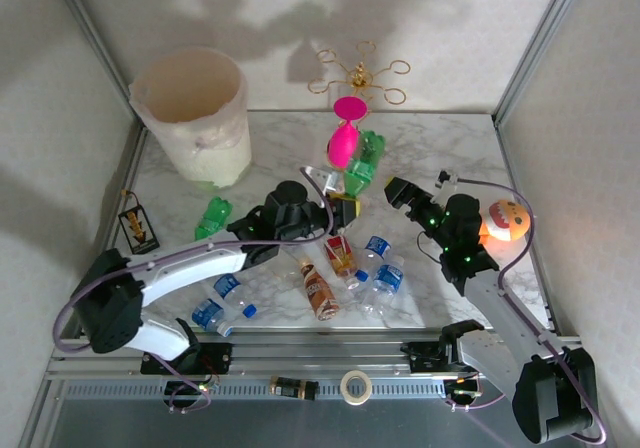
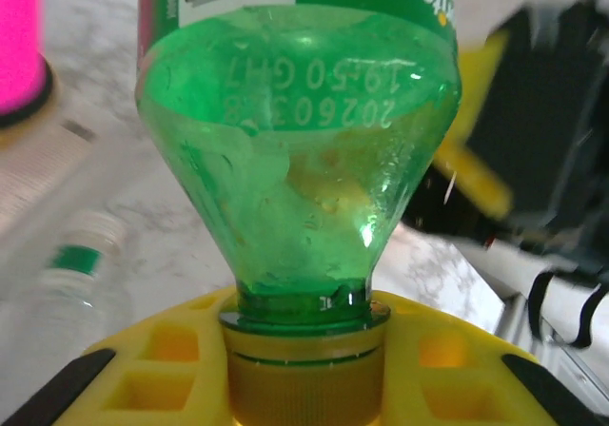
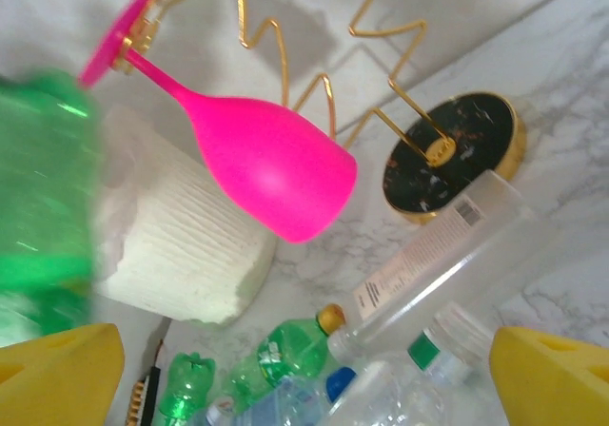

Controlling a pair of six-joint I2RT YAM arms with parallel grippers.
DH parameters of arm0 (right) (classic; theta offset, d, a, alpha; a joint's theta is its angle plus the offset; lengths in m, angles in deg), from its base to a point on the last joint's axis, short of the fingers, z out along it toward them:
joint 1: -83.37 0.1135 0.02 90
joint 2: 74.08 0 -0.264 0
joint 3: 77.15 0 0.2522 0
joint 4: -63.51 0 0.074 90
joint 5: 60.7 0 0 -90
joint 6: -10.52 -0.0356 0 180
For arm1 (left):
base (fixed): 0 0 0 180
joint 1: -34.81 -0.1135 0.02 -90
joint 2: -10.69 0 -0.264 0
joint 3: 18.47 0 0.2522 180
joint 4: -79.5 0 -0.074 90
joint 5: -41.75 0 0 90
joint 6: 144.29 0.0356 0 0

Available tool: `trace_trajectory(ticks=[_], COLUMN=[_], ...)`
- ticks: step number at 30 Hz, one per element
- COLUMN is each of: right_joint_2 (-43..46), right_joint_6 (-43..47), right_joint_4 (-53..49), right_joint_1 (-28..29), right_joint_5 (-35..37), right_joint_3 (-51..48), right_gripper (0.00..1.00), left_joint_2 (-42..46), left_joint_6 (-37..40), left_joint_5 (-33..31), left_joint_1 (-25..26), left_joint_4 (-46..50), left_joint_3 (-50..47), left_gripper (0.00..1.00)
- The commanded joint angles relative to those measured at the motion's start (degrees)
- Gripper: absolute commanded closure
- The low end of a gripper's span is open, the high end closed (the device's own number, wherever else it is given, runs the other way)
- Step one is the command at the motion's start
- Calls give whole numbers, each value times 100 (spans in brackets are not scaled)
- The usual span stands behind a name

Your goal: Put the plastic bottles in the bin

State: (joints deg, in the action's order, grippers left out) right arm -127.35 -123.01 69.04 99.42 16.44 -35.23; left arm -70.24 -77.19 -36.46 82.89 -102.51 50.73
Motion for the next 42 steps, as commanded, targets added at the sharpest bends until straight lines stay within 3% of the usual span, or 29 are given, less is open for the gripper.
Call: trace_trajectory(ticks=[1,10,18,26,32,38,42], right_joint_2=[-72,-288,-353,-128,86,184,232], right_joint_6=[-103,-204,-164,108,182,158,178], right_joint_4=[346,396,158,-417,-593,-662,-707], right_joint_1=[16,17,13,12,12,14,12], right_joint_5=[78,-61,-151,40,184,177,203], right_joint_3=[-120,-189,-182,-66,-139,-283,-303], right_gripper=[1,1,1,1,1,1,1], left_joint_2=[473,929,704,-108,-766,-1156,-1237], left_joint_6=[436,501,543,573,400,435,402], left_joint_5=[-578,-1371,-1232,-1130,-890,-976,-934], left_joint_1=[-276,-1816,-3170,-4144,-4559,-4640,-4667], left_joint_4=[363,944,1267,1821,2263,2691,2746], left_joint_3=[325,780,1463,2531,3270,3560,3544], left_gripper=[100,100,100,100,100,100,94])
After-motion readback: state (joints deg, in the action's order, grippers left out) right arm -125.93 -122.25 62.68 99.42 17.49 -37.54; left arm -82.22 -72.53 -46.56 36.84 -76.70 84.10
